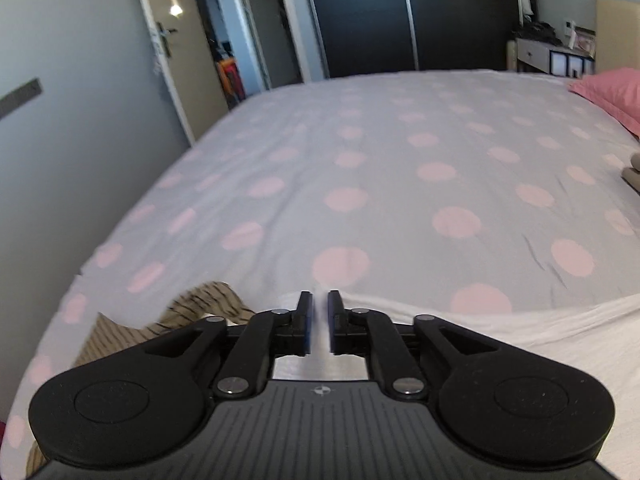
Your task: Fold clothes
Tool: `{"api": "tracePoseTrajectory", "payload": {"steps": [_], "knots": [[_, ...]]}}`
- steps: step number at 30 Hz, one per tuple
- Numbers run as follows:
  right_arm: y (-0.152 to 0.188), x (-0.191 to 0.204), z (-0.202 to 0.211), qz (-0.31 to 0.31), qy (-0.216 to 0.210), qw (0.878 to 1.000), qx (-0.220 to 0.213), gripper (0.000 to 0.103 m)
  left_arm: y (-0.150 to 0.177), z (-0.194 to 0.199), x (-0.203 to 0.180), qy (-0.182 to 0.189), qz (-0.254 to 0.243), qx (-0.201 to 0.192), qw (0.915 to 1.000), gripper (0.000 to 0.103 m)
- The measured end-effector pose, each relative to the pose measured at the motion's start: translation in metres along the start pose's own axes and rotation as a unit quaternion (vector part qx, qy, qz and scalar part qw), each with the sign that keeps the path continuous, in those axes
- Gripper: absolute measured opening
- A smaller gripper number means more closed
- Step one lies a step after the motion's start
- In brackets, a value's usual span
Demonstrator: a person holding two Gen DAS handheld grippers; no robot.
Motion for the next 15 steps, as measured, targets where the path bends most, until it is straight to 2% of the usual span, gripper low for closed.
{"api": "tracePoseTrajectory", "payload": {"steps": [1, 3, 6, 7, 15], "knots": [[0.002, 0.001, -0.003, 0.003, -0.001, 1.0, 0.005, 0.023, 0.0, 0.0, 0.0, 0.002, 0.0, -0.001, 1.0, 0.017], [0.005, 0.001, -0.007, 0.005, -0.002, 1.0, 0.016, 0.025, 0.01, -0.001, 0.01, 0.0, 0.006, 0.016, 0.9999, 0.028], [0.01, 0.0, -0.007, -0.001, -0.006, 1.0, 0.026, 0.032, 0.027, -0.004, 0.026, -0.004, 0.018, 0.046, 0.9988, 0.039], [0.01, -0.001, -0.005, -0.003, -0.007, 1.0, 0.027, 0.037, 0.032, -0.005, 0.032, -0.006, 0.022, 0.057, 0.9981, 0.04], [0.013, -0.01, 0.012, 0.0, -0.01, 1.0, 0.028, 0.048, 0.081, -0.009, 0.073, -0.014, 0.048, 0.142, 0.9886, 0.04]]}}
Point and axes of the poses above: each gripper's, at about its wrist camera, not at the fingertips, and z roughly against the way its jaws point, x to its left, y to its underside, the point moved 10 cm from there along -z, roughly the way its jaws point, and after that the axes turned 10 degrees about -y, right-handed, at the moved point
